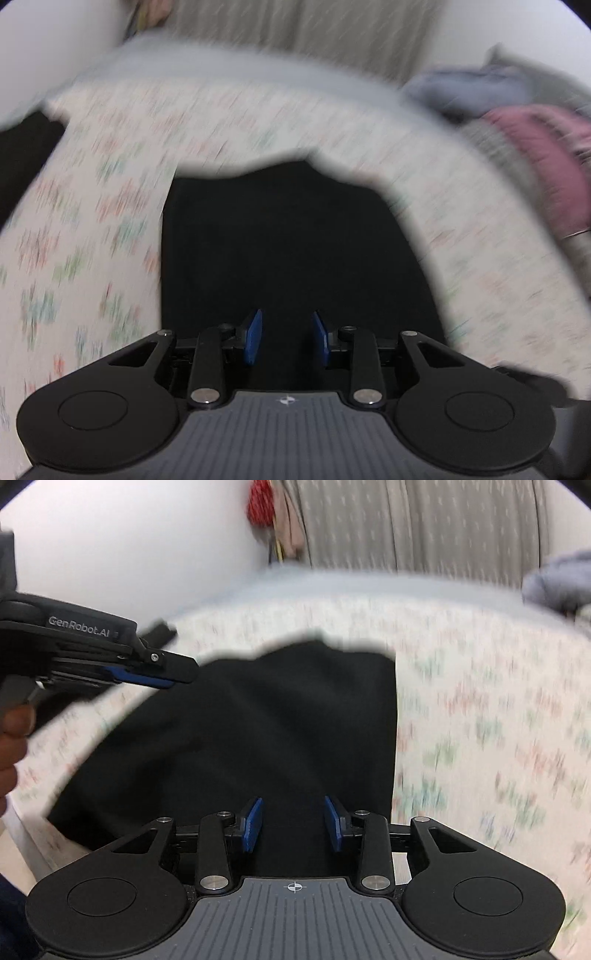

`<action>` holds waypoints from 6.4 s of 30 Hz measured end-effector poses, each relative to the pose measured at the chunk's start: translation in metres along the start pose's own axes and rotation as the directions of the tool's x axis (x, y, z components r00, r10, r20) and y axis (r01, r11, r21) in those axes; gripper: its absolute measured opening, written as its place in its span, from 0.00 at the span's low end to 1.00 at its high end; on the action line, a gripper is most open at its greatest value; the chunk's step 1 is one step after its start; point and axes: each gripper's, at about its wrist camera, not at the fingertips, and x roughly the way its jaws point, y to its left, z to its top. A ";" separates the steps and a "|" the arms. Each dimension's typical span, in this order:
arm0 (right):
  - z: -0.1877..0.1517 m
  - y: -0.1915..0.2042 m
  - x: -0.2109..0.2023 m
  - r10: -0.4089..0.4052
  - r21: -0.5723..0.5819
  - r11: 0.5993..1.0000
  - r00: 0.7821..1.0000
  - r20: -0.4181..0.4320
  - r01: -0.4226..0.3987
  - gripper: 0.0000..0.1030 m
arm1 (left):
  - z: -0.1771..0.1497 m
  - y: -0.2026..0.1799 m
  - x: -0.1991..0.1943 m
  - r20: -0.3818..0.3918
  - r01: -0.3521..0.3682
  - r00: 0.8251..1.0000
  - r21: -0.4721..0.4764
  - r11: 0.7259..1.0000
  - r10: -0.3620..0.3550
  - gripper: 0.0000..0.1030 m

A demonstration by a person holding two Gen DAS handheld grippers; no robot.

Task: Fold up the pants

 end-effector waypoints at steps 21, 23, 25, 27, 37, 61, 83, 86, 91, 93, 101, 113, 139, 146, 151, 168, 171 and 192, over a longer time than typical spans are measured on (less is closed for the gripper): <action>0.064 -0.063 0.041 0.118 0.097 0.989 0.989 -0.089 -0.110 0.41 | -0.004 -0.014 0.005 0.003 -0.071 0.998 0.043 0.997 0.071 0.30; 0.076 -0.078 0.052 0.151 0.127 0.982 0.985 -0.080 -0.140 0.41 | -0.005 -0.014 0.006 0.001 -0.067 0.998 0.053 0.996 0.067 0.30; 0.084 -0.089 0.068 0.083 0.136 0.988 0.993 -0.090 -0.070 0.44 | -0.004 -0.012 0.006 -0.002 -0.059 0.998 0.051 0.997 0.059 0.30; 0.089 -0.097 0.081 0.080 0.154 0.986 0.995 -0.059 -0.070 0.45 | -0.003 -0.010 0.007 -0.006 -0.048 0.999 0.047 0.998 0.049 0.30; 0.106 -0.069 0.104 -0.222 0.041 0.974 0.975 0.007 0.222 0.63 | 0.003 0.003 0.002 -0.020 0.019 1.000 -0.007 1.000 -0.019 0.31; 0.051 -0.105 0.010 0.232 0.312 0.930 0.968 -0.094 -0.192 0.69 | 0.010 0.061 -0.013 -0.019 0.056 0.998 -0.301 0.952 -0.065 0.91; 0.048 -0.087 0.047 0.313 0.311 0.906 0.949 -0.038 -0.286 0.71 | 0.017 0.046 0.017 -0.091 -0.003 0.996 -0.292 0.956 -0.025 0.92; 0.046 -0.084 0.049 0.319 0.301 0.906 0.948 -0.019 -0.299 0.71 | 0.016 0.036 0.018 -0.089 -0.037 0.996 -0.245 0.969 0.015 0.86; 0.047 -0.074 0.051 0.252 0.272 0.933 0.967 -0.023 -0.236 0.44 | 0.016 0.042 0.013 -0.057 -0.040 0.998 -0.266 0.963 0.026 0.63; 0.046 -0.076 0.052 0.226 0.312 0.927 0.974 -0.025 -0.207 0.32 | 0.015 0.043 0.011 -0.049 -0.038 0.998 -0.268 0.963 0.025 0.57; 0.055 -0.063 0.046 0.139 0.241 0.962 0.989 -0.043 -0.124 0.12 | 0.015 0.038 0.002 -0.001 -0.030 1.000 -0.277 0.960 0.031 0.33; 0.085 -0.057 0.009 0.010 -0.012 1.000 0.998 0.059 -0.010 0.07 | 0.040 -0.016 -0.005 0.104 0.051 0.994 -0.215 0.975 -0.029 0.23; 0.076 -0.216 0.048 -0.091 0.361 0.927 0.995 -0.032 0.096 0.14 | 0.082 -0.118 0.110 0.073 -0.025 0.997 0.001 1.000 0.024 0.33; 0.077 -0.214 0.043 -0.137 0.346 0.927 0.989 -0.051 0.146 0.32 | 0.081 -0.121 0.105 0.069 -0.031 0.997 -0.007 0.999 0.032 0.44; 0.081 -0.210 0.034 -0.224 0.283 0.932 0.974 -0.043 0.226 0.50 | 0.082 -0.125 0.097 0.072 -0.072 0.995 0.028 0.997 0.070 0.54; 0.092 -0.172 0.008 -0.153 0.105 0.984 0.986 0.070 0.145 0.40 | 0.068 -0.161 0.050 0.249 -0.029 0.968 0.233 0.972 -0.031 0.54; 0.084 -0.170 0.020 -0.150 0.100 0.984 0.988 0.027 0.147 0.39 | 0.064 -0.164 0.069 0.203 -0.054 0.979 0.265 0.963 -0.001 0.54; 0.038 -0.122 0.016 -0.150 -0.057 0.988 0.987 -0.059 0.147 0.42 | 0.055 -0.166 0.095 0.170 -0.164 0.979 0.323 0.932 0.114 0.54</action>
